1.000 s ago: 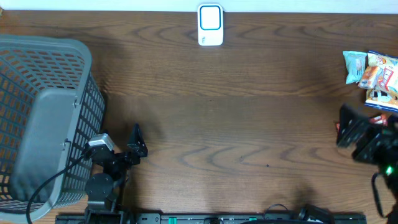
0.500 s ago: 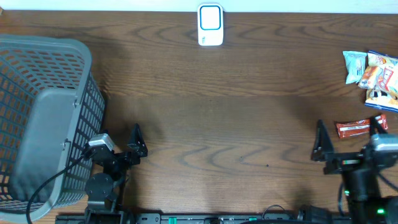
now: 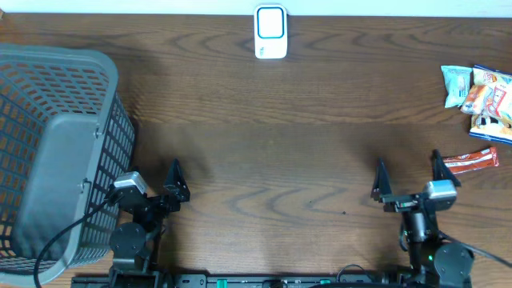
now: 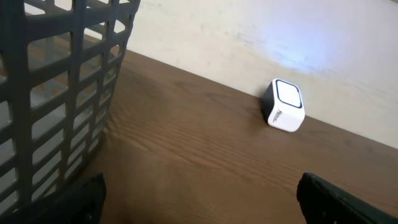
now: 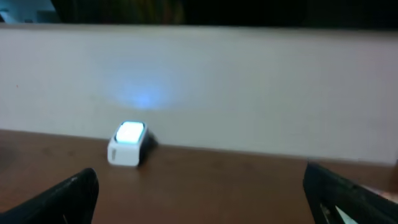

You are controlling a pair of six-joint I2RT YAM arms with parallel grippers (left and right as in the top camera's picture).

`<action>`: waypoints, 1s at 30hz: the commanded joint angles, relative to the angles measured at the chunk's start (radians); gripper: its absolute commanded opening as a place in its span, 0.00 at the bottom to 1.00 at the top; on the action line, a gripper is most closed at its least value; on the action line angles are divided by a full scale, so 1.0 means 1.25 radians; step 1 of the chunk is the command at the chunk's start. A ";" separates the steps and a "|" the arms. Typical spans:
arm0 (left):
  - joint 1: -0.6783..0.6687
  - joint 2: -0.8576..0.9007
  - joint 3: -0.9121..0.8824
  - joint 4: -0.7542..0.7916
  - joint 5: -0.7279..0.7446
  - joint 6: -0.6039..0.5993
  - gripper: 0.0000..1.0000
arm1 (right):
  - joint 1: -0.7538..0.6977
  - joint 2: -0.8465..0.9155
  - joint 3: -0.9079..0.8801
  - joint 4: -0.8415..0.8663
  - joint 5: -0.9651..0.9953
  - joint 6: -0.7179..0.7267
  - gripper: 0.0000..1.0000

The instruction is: Scan the item barcode

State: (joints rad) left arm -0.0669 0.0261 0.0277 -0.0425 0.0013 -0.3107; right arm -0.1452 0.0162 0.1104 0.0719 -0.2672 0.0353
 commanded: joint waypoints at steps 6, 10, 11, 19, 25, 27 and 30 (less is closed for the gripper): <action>0.003 -0.002 -0.019 -0.024 -0.008 -0.001 0.98 | 0.008 -0.009 -0.084 -0.053 0.099 0.093 0.99; 0.003 -0.002 -0.019 -0.024 -0.008 -0.001 0.98 | 0.011 -0.008 -0.084 -0.109 0.107 0.094 0.99; 0.003 -0.002 -0.019 -0.024 -0.008 -0.001 0.98 | 0.011 -0.008 -0.084 -0.109 0.107 0.094 0.99; 0.003 -0.002 -0.019 -0.024 -0.008 -0.001 0.98 | 0.011 -0.007 -0.084 -0.109 0.107 0.094 0.99; 0.003 -0.002 -0.019 -0.024 -0.008 -0.001 0.98 | 0.011 -0.007 -0.084 -0.109 0.107 0.094 0.99; 0.003 -0.002 -0.019 -0.024 -0.008 -0.001 0.98 | 0.011 -0.007 -0.084 -0.109 0.107 0.094 0.99; 0.003 -0.002 -0.019 -0.024 -0.008 -0.001 0.98 | 0.011 -0.007 -0.084 -0.109 0.107 0.094 0.99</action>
State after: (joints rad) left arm -0.0669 0.0261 0.0277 -0.0425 0.0010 -0.3107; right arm -0.1394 0.0147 0.0067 -0.0589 -0.1429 0.1417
